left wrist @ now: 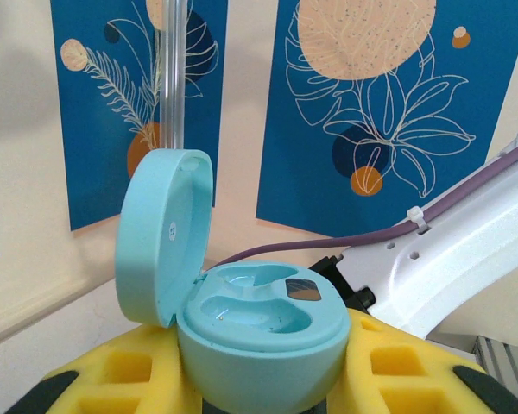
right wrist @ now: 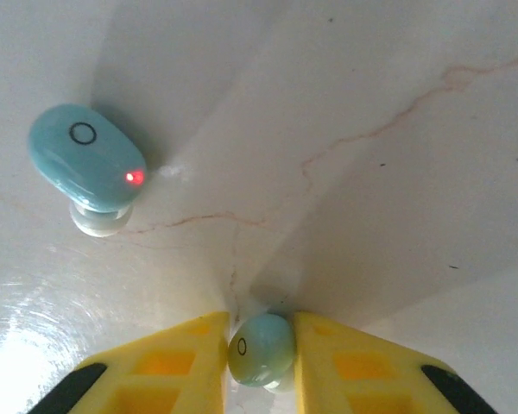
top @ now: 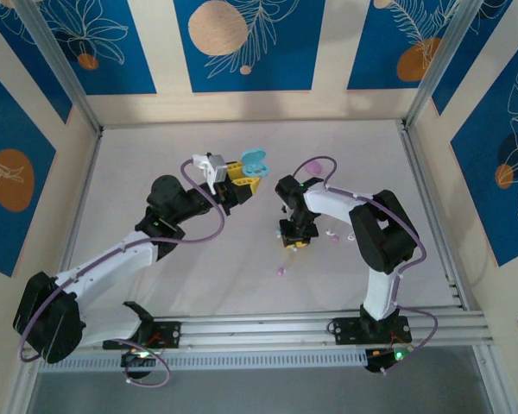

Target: Insert wireless bluetooth earbuds into charging case

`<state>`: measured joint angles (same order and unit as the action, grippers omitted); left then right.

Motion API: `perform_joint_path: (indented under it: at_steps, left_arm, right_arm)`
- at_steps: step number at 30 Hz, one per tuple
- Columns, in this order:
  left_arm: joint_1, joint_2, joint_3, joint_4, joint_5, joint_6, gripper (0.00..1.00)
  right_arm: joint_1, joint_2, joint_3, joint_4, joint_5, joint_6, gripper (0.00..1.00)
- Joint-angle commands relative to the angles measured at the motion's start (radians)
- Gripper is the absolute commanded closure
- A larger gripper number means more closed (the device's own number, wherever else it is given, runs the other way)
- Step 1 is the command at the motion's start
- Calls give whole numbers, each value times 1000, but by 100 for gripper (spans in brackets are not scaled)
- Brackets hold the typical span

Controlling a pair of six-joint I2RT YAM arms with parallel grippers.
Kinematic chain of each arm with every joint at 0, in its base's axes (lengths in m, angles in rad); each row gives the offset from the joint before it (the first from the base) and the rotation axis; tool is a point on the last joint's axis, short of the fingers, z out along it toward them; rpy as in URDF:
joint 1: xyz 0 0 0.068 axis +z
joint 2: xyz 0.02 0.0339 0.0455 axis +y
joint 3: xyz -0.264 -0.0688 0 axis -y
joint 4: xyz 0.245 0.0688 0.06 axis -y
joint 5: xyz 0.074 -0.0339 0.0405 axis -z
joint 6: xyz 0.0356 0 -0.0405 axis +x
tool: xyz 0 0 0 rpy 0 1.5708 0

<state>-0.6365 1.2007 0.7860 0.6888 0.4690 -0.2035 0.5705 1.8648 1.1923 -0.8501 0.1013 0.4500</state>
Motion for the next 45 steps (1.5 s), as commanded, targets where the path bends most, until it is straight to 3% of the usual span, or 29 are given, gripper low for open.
perform_joint_path:
  at_steps: [1,5,8,16,24,27,45]
  left_arm:
    - [-11,-14,-1,31,-3,-16,74]
    - [-10,-14,-2,29,-8,-15,74]
    - [-10,-13,-5,25,-15,-11,74]
    - [-11,-12,1,-7,-50,24,74]
    - [-8,3,13,-12,-47,41,74]
    - [-9,6,15,-15,-44,50,74]
    - [-12,73,28,-13,34,82,74]
  right_arm:
    - [9,2,23,-22,2,11,76]
    - [-13,-59,25,-10,-48,-9,78]
    - [-74,-149,17,18,-191,-37,78]
    - [-341,-359,34,106,-919,-116,78]
    - [-428,-357,156,62,-1323,-166,77]
    - [-428,-360,190,63,-1364,-156,78]
    - [-416,-392,297,74,-1230,-40,77]
